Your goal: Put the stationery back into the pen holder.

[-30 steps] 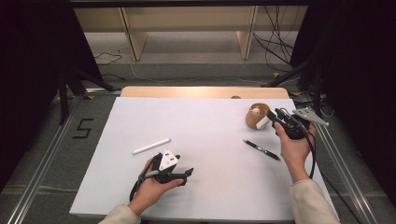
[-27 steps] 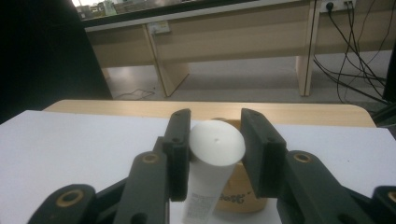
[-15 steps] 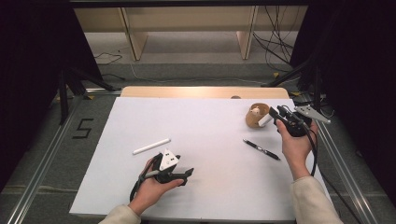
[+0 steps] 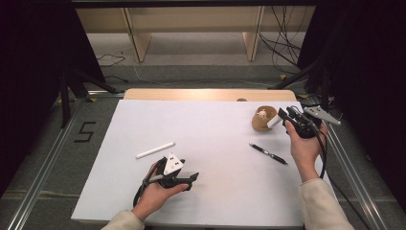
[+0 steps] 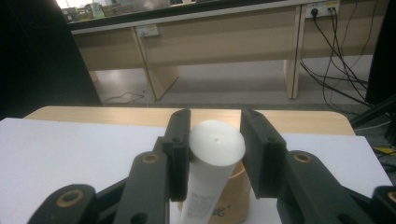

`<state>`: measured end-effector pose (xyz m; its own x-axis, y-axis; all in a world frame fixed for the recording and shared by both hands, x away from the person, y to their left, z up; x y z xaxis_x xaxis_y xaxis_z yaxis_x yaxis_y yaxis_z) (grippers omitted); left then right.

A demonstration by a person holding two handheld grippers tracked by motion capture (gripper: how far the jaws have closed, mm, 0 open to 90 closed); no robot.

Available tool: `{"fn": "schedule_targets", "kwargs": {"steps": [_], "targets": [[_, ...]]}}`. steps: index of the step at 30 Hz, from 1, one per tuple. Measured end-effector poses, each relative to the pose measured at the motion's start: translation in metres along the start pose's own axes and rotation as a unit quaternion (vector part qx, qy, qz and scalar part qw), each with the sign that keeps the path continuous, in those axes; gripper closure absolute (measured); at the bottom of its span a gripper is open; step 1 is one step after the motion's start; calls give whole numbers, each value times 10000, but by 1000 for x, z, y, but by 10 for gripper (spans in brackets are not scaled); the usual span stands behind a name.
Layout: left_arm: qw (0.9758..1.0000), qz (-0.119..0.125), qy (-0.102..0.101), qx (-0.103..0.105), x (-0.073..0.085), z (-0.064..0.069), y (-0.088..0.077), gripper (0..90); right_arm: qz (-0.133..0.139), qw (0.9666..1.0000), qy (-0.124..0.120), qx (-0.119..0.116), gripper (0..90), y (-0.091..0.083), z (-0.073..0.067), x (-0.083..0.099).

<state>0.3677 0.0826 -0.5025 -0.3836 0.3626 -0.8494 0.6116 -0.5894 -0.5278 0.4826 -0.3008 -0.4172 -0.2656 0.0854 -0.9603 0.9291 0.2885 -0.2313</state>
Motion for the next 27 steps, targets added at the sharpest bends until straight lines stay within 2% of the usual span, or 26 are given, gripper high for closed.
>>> {"fn": "schedule_targets", "kwargs": {"steps": [27], "targets": [[10000, -6, 1, 11, 0, 0, 1, 310, 163, 9997, -38, 163, 651, 11, 4, -19]]}}
Point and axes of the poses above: each handheld gripper's, and its own axes: y roughly forward along the jaws, x roughly out of its underside, z roughly to its right, the point moved 4 cm from there along y, roughly forward along the jaws, and after that the axes turned 2 degrees about z, right-handed, at the moved point
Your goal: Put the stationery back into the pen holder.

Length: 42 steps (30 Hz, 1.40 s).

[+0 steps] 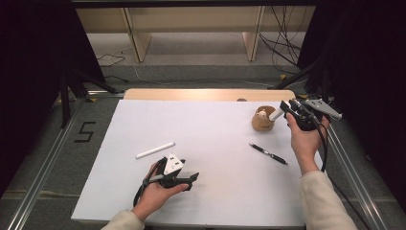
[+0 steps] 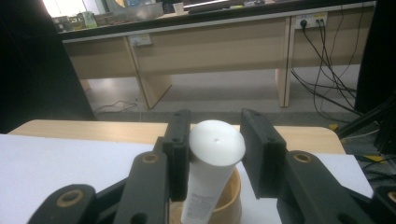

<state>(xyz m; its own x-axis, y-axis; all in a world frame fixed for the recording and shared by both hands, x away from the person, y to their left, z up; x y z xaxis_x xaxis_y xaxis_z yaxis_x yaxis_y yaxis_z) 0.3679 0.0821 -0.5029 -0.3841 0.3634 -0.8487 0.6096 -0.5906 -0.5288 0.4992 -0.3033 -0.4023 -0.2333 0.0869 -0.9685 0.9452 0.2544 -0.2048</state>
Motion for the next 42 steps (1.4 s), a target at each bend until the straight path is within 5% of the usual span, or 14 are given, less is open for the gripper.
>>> {"fn": "schedule_targets", "kwargs": {"steps": [23, 42], "targets": [[10000, 17, -20, 4, 0, 0, 0, 310, -28, 9997, -7, 247, 650, 21, 5, 2], [10000, 13, -15, 9, 0, 0, 1, 310, -469, 9983, -152, 326, 610, 33, 5, 24]]}}
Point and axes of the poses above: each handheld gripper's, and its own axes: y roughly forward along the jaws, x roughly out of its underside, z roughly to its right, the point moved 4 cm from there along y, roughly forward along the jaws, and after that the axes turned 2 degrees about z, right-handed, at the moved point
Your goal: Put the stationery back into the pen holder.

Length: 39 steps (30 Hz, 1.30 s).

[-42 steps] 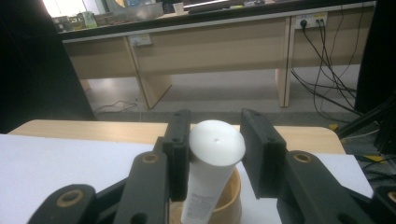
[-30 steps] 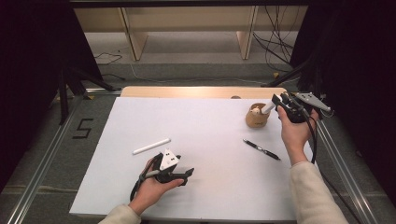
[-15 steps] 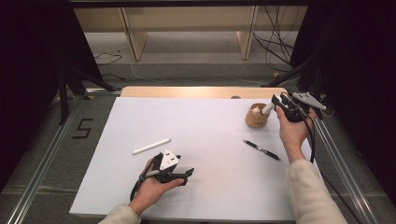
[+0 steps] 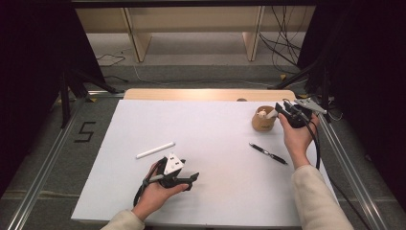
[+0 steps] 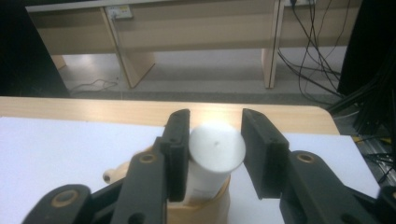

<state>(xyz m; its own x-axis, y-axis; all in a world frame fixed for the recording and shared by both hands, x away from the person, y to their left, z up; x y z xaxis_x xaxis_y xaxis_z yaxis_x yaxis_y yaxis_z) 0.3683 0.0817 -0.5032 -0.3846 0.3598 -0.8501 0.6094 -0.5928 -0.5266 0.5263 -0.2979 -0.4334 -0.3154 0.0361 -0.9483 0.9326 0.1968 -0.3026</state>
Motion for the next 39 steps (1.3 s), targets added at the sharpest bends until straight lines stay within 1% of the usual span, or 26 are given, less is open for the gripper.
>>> {"fn": "schedule_targets", "kwargs": {"steps": [4, 5, 8, 11, 13, 14, 18, 20, 21, 27, 30, 35, 37, 39], "targets": [[10000, -9, -4, 9, 0, 0, 0, 310, -125, 9999, -44, -7, 538, -1, 0, 3], [10000, -22, 17, 10, 0, 0, 0, 310, -130, 9999, -57, 0, 521, -2, 0, 4], [10000, -9, -6, 8, 0, 0, 0, 310, -148, 9998, -127, -2, 471, -5, 1, 3], [10000, -10, -6, 8, 0, 0, 0, 310, -194, 9996, -188, -79, 426, -9, 0, 3], [10000, -12, -3, 8, 0, 0, 0, 310, -279, 9992, -240, -160, 394, -12, 0, 4], [10000, -11, -3, 9, 0, 0, 0, 310, -308, 9990, -259, -204, 390, -13, -1, 5], [10000, -2, -4, -7, 0, 0, 0, 310, -284, 9987, -314, -289, 377, -21, -1, 11], [10000, -10, -5, -9, 0, 0, 0, 310, -330, 9981, -383, -350, 374, -24, -1, 14], [10000, -13, -3, -11, 0, 0, 0, 309, -310, 9980, -399, -380, 374, -26, -2, 15], [10000, -17, -4, -15, 0, 0, 0, 309, -462, 9955, -604, -564, 383, -36, -6, 24], [10000, -13, -10, -17, 0, 0, 0, 309, -492, 9944, -687, -637, 395, -40, -9, 27], [10000, -10, -26, -17, 1, -1, 0, 309, -631, 9913, -870, -764, 420, -46, -14, 35], [10000, -11, -27, -17, 1, 0, 0, 309, -729, 9889, -995, -827, 427, -47, -15, 38], [10000, -12, -24, -21, 1, 0, 0, 309, -800, 9869, -1055, -918, 437, -48, -17, 40]]}}
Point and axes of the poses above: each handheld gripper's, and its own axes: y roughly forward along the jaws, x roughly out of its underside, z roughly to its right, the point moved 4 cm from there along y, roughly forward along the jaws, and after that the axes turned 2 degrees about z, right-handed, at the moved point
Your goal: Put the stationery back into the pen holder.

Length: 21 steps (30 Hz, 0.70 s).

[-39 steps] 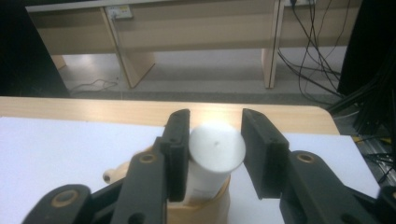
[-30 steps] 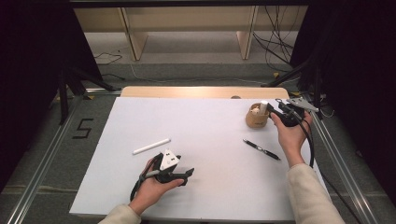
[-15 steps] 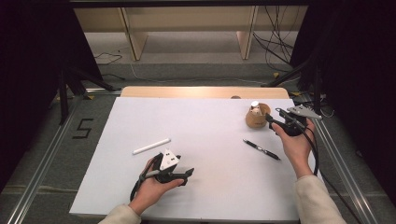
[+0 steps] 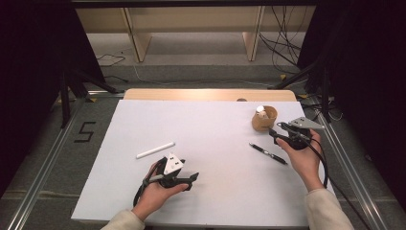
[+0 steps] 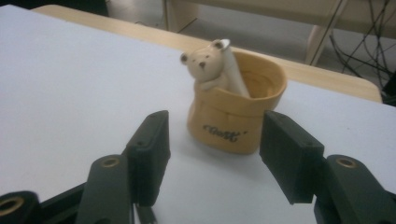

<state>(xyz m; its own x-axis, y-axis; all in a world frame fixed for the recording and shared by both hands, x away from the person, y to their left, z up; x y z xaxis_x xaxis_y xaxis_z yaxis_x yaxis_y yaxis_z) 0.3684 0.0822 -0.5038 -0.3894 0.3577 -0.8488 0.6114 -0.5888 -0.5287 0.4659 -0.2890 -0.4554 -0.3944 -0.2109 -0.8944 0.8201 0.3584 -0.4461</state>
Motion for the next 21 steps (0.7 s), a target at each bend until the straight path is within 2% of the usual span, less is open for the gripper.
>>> {"fn": "schedule_targets", "kwargs": {"steps": [4, 10, 15, 21], "targets": [[10000, -2, 0, 1, 0, 0, 0, 308, -165, 9996, -152, -177, 461, -1, -5, 6], [10000, 1, 13, -3, 0, -1, 0, 307, -450, 9973, -328, -479, 505, -1, -9, 18], [10000, -1, 3, 1, 1, 0, 1, 306, -730, 9939, -481, -667, 531, -2, -11, 26], [10000, -20, 9, 6, 1, 0, 1, 305, -1079, 9895, -533, -796, 549, -2, -11, 40]]}}
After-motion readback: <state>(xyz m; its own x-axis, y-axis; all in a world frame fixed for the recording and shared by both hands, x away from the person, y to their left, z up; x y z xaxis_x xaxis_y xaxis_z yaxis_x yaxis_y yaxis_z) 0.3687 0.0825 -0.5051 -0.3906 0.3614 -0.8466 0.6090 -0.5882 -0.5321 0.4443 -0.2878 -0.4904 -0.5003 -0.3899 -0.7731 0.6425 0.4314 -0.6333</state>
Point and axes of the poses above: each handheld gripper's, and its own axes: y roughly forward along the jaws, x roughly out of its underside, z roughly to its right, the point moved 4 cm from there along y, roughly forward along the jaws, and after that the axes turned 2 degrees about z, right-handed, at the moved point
